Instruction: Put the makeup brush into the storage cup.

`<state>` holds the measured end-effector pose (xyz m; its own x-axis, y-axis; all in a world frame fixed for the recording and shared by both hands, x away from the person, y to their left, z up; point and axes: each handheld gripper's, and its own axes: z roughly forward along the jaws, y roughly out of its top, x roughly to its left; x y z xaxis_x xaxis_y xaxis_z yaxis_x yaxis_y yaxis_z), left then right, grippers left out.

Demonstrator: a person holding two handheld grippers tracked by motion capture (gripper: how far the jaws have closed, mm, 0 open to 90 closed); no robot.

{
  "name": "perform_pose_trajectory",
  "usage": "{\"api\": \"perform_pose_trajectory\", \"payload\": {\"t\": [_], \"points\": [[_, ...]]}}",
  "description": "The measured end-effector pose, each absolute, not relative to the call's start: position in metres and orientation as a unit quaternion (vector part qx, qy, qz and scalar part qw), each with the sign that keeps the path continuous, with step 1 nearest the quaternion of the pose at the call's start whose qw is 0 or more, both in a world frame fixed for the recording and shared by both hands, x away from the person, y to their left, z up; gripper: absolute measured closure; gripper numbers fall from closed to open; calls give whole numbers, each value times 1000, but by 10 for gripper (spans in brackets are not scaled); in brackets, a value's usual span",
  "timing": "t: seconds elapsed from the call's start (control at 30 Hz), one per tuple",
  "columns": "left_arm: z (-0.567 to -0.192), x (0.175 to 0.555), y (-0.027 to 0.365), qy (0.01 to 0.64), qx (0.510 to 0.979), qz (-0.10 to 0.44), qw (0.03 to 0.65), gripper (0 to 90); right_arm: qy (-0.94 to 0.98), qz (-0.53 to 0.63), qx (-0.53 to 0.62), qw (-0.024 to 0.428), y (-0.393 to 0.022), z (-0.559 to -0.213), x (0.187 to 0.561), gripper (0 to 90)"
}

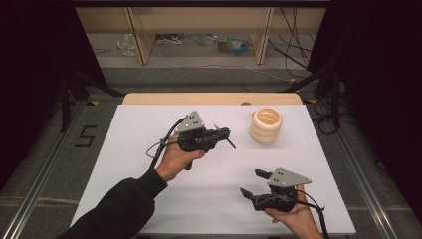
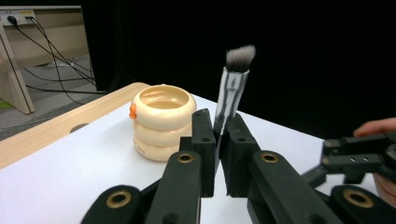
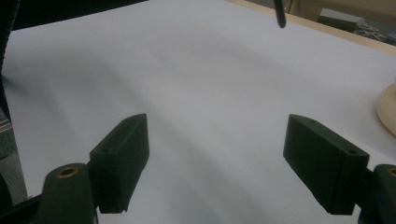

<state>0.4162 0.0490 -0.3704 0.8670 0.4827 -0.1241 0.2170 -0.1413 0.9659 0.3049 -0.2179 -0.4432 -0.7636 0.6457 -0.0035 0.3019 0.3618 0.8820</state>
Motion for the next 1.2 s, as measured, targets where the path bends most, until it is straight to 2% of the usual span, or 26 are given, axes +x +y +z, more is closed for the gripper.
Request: {"api": "perform_pose_trajectory", "payload": {"t": [0.7, 1.2], "points": [[-360, 461, -9, 220, 773, 133, 579, 848, 808, 479, 294, 177, -220, -444, 303, 238], [-349, 489, -35, 224, 768, 146, 582, 848, 809, 480, 292, 173, -219, -445, 303, 240]]}}
